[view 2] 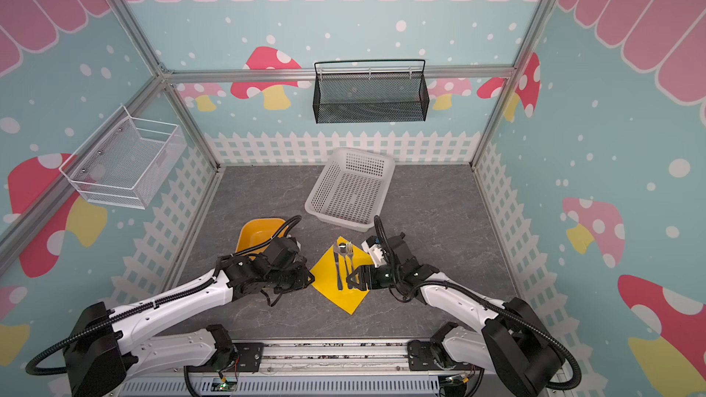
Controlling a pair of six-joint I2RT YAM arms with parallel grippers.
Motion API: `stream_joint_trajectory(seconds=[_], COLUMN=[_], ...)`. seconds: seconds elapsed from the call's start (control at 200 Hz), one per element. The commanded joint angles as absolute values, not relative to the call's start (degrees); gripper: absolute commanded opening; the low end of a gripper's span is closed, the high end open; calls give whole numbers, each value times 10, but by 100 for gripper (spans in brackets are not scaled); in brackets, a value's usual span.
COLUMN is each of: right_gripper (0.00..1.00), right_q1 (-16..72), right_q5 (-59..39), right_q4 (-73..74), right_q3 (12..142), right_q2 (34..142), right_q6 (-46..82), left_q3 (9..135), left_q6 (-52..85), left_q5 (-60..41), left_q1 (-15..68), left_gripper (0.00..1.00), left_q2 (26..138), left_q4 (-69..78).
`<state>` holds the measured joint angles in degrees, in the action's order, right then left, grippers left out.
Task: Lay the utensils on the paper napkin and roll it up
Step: 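Move both grippers down to the napkin corners nearest the robot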
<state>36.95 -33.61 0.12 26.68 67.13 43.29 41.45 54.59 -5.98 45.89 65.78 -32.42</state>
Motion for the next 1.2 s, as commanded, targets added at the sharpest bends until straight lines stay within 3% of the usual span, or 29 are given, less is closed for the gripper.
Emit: stream_joint_trajectory(seconds=[0.0,0.17,0.25,0.54,0.63,0.916,1.191], right_gripper=[64,64,58,52,44,47,49], right_q1=[412,463,465,464,465,464,464], right_q5=[-355,-321,-309,-334,-350,-323,-303], right_q4=[40,55,59,62,61,9,-8], right_q3=[240,243,231,211,203,191,203], right_q2=[660,687,694,743,759,739,753], right_q6=[468,498,509,464,458,445,446], left_q3=[390,381,378,319,300,301,339], left_q6=[567,549,547,586,605,637,631], left_q5=[-20,-50,-58,-130,-139,-135,-144], left_q1=[458,428,425,438,446,500,512], left_gripper=[27,27,27,33,34,36,24], left_q2=[626,614,611,566,551,595,702], left_q4=[-295,-294,-295,-243,-222,-148,-89])
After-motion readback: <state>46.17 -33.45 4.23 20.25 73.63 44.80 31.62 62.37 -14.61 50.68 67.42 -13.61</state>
